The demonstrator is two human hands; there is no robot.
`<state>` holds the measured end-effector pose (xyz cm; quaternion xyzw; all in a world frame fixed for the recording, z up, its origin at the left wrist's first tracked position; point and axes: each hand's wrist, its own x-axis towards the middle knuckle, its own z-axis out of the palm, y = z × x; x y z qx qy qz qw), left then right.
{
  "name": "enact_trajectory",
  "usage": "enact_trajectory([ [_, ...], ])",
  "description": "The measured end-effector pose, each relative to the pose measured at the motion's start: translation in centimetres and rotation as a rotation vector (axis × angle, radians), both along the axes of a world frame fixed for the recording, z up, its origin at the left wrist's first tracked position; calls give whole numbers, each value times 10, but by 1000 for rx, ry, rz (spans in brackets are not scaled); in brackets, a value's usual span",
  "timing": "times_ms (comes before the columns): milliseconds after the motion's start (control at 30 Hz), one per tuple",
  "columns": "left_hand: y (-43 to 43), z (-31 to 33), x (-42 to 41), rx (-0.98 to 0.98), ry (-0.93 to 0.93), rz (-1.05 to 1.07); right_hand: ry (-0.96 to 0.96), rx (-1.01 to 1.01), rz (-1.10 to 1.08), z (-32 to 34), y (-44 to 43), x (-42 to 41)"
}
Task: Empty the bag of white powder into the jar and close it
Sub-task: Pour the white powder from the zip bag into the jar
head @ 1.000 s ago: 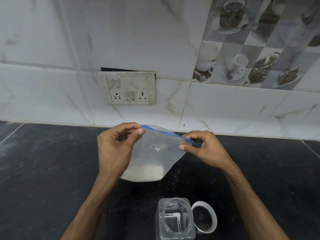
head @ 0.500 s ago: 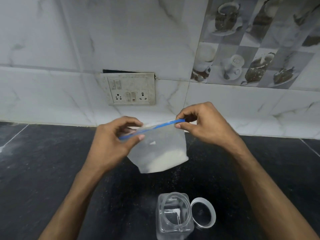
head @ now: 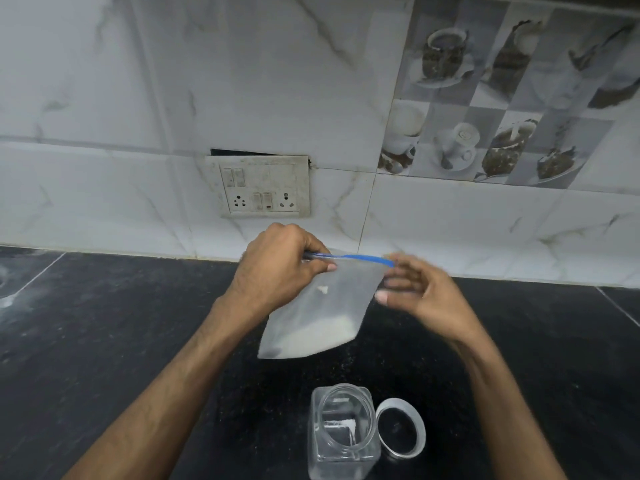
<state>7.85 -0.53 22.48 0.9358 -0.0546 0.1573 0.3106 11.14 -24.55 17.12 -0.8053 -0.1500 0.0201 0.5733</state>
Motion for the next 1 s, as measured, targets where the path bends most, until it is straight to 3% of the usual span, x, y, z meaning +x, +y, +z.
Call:
enact_trajectory([
  [133, -2, 7, -7, 136, -4, 23, 231, 55, 83, -73, 16, -10],
  [367, 16, 15, -27, 184, -42, 90, 135, 189, 62, -85, 43, -11],
  [1000, 31, -13, -54, -193, -69, 121, -110, 217, -148, -38, 12, -12],
])
